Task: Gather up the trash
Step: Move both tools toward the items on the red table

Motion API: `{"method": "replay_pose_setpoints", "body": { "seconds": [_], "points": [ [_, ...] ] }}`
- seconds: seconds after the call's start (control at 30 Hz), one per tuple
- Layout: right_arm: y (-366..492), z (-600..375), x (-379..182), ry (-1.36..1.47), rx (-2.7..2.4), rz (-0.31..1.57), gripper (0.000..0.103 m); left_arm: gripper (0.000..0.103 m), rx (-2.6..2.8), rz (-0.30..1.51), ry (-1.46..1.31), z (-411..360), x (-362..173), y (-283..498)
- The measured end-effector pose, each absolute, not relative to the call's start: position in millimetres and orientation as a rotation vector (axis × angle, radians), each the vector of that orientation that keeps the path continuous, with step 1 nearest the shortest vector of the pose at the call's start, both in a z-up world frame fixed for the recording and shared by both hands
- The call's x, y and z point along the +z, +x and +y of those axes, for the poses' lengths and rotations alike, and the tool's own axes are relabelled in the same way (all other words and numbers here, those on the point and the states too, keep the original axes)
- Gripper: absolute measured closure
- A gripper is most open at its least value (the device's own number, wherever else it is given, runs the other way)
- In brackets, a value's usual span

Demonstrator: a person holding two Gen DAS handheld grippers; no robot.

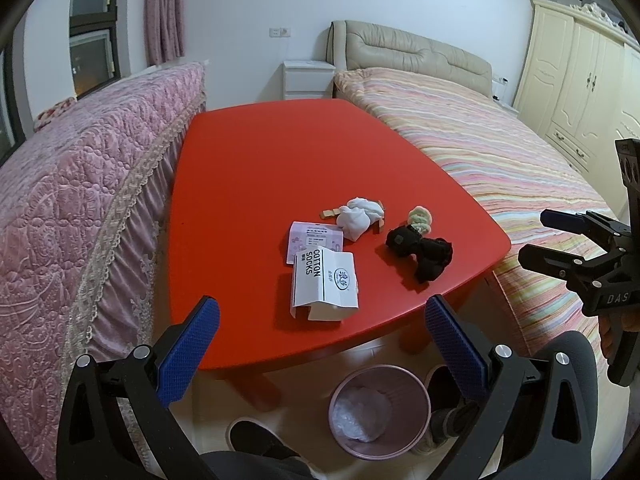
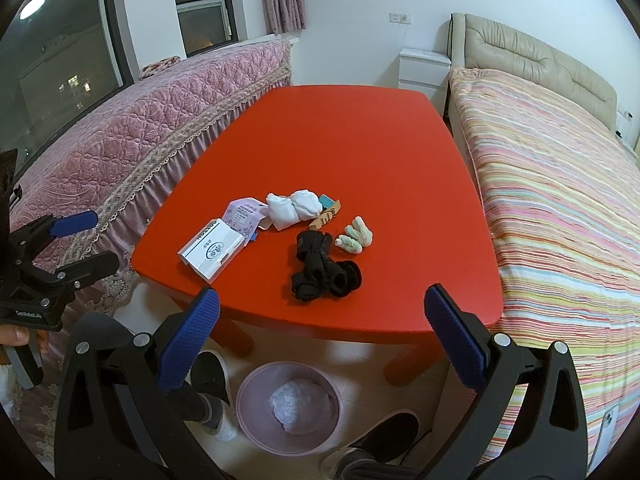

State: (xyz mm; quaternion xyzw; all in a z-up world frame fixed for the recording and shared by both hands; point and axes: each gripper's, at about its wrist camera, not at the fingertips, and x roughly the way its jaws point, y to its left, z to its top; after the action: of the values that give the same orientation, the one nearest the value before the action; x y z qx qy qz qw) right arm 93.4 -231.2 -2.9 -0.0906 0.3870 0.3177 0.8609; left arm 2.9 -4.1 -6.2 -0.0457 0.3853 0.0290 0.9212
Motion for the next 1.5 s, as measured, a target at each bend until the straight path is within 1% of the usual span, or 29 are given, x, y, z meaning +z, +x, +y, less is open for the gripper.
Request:
{"method": "replay_pose_setpoints", "body": {
  "seconds": [0.97,1.27,1.5],
  "points": [
    [93.4,-231.8,-8.5,-0.184,0.685,0.830,0.003,0.005,0.055,0.811,-0.089,-4.5,-11.6,3.4],
    [109.3,-222.1,-11.7,-0.237,0.692,0.852,0.003,0.005,0.044,0.853,-0.070,-2.1,-17.2,18.7],
    [141.0,-208.3,-22.8,-0.291,0.710,0.926,0.003,0.005,0.025,0.925,-0.077,5.0,-25.9,45.1]
  ]
}}
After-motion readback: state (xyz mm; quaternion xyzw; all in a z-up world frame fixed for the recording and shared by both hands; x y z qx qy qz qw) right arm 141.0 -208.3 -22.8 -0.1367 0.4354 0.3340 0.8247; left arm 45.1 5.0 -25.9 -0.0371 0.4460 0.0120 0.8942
